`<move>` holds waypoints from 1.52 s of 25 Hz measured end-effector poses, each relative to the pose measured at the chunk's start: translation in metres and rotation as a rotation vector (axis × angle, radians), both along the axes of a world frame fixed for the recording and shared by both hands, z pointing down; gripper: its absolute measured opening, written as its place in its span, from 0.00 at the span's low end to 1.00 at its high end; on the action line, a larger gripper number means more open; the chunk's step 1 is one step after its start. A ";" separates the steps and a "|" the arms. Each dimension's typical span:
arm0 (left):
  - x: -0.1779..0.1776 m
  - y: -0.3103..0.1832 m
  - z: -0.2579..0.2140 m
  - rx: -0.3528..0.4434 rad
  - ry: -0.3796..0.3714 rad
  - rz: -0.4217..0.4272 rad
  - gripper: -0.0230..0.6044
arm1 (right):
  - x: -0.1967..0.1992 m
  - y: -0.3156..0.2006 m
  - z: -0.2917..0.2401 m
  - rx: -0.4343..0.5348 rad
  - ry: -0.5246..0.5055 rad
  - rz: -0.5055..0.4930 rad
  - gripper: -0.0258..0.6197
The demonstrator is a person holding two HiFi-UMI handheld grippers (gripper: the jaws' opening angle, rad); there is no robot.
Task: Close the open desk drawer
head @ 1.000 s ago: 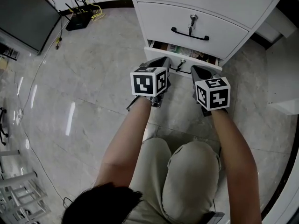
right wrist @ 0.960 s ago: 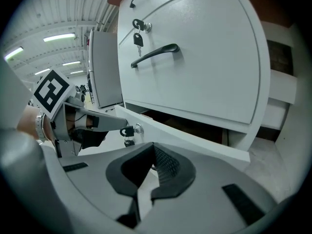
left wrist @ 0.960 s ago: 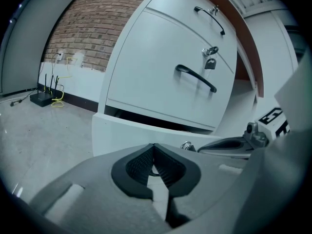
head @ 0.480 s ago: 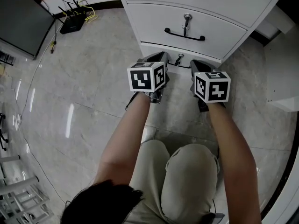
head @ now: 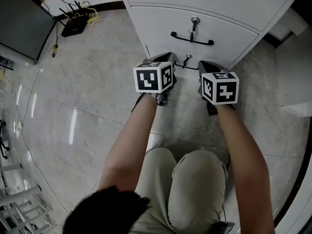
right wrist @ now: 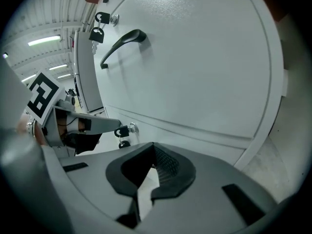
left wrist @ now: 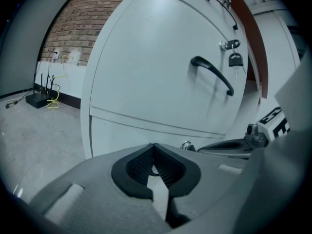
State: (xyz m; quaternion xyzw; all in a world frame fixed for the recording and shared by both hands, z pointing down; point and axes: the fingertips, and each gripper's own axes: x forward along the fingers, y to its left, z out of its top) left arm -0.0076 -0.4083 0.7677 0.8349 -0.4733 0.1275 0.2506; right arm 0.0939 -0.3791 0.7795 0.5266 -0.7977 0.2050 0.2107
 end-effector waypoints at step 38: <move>0.018 0.122 -0.168 0.234 -0.048 0.083 0.04 | 0.010 0.114 -0.166 0.171 -0.089 -0.181 0.05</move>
